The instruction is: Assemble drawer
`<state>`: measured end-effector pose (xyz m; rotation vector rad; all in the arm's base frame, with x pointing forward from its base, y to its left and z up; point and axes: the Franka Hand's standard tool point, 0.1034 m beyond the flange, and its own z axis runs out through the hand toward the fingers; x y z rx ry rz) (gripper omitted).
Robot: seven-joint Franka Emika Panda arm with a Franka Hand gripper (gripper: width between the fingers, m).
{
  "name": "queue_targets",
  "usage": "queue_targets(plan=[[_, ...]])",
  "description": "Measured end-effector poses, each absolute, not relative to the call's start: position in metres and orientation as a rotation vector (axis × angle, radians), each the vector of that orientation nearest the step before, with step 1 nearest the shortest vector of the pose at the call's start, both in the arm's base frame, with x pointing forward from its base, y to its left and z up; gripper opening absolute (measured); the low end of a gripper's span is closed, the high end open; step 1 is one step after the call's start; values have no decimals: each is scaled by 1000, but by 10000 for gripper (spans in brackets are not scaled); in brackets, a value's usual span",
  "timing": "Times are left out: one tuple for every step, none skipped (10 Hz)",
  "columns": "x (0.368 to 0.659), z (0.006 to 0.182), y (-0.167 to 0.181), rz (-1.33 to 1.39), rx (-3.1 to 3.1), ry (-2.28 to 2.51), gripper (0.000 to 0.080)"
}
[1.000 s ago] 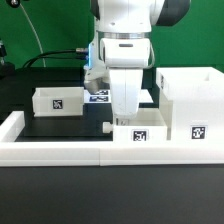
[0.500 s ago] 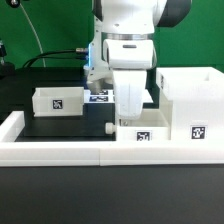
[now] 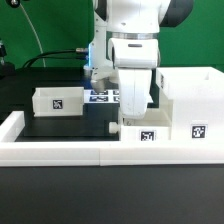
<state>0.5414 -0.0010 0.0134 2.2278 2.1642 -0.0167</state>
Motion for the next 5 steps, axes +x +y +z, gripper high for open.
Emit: queue_targets(plan=[[541, 13, -1, -17, 2228, 2164, 42], [541, 13, -1, -17, 2226, 2166, 42], [541, 12, 1, -17, 2221, 2171, 42], [541, 12, 2, -20, 2211, 2179, 42], [541, 12, 4, -25, 2189, 2195, 42]])
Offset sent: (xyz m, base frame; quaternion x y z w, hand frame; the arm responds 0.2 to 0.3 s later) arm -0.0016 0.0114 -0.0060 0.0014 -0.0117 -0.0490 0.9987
